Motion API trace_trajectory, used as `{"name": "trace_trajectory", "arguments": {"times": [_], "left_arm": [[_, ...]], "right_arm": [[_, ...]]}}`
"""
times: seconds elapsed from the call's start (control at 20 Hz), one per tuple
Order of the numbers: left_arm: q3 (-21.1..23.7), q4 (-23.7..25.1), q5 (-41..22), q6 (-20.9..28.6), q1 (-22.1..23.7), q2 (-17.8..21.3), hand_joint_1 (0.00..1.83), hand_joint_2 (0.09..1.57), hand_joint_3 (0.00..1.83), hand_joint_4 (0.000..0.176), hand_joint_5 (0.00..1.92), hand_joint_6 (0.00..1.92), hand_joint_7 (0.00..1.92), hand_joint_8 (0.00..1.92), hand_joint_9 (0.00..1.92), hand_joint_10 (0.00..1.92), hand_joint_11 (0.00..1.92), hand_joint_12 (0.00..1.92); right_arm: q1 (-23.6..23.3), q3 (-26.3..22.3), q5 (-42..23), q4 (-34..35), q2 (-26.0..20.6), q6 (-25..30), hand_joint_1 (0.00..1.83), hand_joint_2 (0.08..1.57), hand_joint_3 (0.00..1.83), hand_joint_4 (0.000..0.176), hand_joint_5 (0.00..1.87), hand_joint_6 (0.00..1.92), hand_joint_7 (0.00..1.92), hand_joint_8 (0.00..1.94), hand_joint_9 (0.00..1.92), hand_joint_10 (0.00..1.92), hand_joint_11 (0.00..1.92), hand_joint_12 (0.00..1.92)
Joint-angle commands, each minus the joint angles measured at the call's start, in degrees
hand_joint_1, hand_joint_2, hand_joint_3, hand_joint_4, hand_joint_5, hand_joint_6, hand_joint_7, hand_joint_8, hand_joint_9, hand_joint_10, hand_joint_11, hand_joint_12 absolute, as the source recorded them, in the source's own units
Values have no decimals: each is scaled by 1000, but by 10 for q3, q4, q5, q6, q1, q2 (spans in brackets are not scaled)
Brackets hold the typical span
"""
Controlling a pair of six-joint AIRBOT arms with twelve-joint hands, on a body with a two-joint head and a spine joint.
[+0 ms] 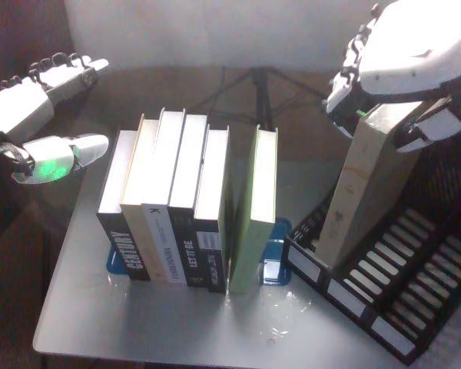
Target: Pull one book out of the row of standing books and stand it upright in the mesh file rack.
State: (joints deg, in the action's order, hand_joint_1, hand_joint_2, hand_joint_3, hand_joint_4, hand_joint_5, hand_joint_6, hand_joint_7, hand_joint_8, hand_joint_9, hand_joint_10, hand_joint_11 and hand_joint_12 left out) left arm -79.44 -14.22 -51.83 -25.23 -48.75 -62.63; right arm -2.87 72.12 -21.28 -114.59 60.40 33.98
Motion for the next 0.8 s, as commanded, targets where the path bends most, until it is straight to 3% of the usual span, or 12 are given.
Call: {"name": "trace_trajectory", "arguments": {"times": [0.0,0.05,0.1,0.2,0.3,0.4,0.5,0.55,0.75], "left_arm": [[-1,-8,-70,2,3,5,637,1362,1,18,114,0,8,0,0,0,0,221],[-2,-8,-71,3,2,5,644,1361,0,15,117,1,11,1,0,0,0,215],[-2,-8,-71,3,2,5,627,1363,0,24,104,0,4,1,0,0,0,182],[-2,-9,-72,3,2,5,641,1361,0,10,118,4,16,2,12,4,0,220],[-3,-9,-72,4,1,5,656,1357,0,10,115,1,20,1,7,1,0,190],[-3,-9,-73,4,1,5,660,1353,0,6,120,1,21,1,11,2,0,216],[-3,-9,-74,4,1,5,647,1356,0,16,111,2,6,0,0,0,0,164],[-3,-9,-75,4,1,4,665,1354,0,4,115,3,12,2,1,0,0,170],[-5,-7,-79,7,2,3,653,1359,1,7,115,0,15,0,0,0,0,92]], "right_arm": [[-4,4,31,19,-5,-10,1338,1232,0,0,736,1265,759,1351,691,1609,510,1884],[0,8,38,19,0,-22,1339,1229,0,0,736,1270,764,1335,697,1596,509,1875],[2,9,42,19,3,-33,1336,1236,1,0,716,1294,748,1371,687,1611,520,1897],[4,14,46,15,8,-39,1341,1231,0,0,714,1245,750,1387,716,1591,593,1849],[7,23,49,7,13,-39,1338,1240,1,0,662,1316,736,1398,734,1578,652,1801],[9,27,55,-5,15,-39,1337,1223,0,0,685,1256,785,1349,794,1543,702,1771],[10,29,59,-19,16,-39,1343,1224,0,0,669,1296,777,1321,782,1530,708,1720],[10,31,64,-28,17,-39,1344,1218,0,0,694,1286,786,1292,778,1523,670,1706],[13,39,71,-34,21,-40,1343,1215,1,0,709,1270,794,1280,763,1527,643,1709]]}}
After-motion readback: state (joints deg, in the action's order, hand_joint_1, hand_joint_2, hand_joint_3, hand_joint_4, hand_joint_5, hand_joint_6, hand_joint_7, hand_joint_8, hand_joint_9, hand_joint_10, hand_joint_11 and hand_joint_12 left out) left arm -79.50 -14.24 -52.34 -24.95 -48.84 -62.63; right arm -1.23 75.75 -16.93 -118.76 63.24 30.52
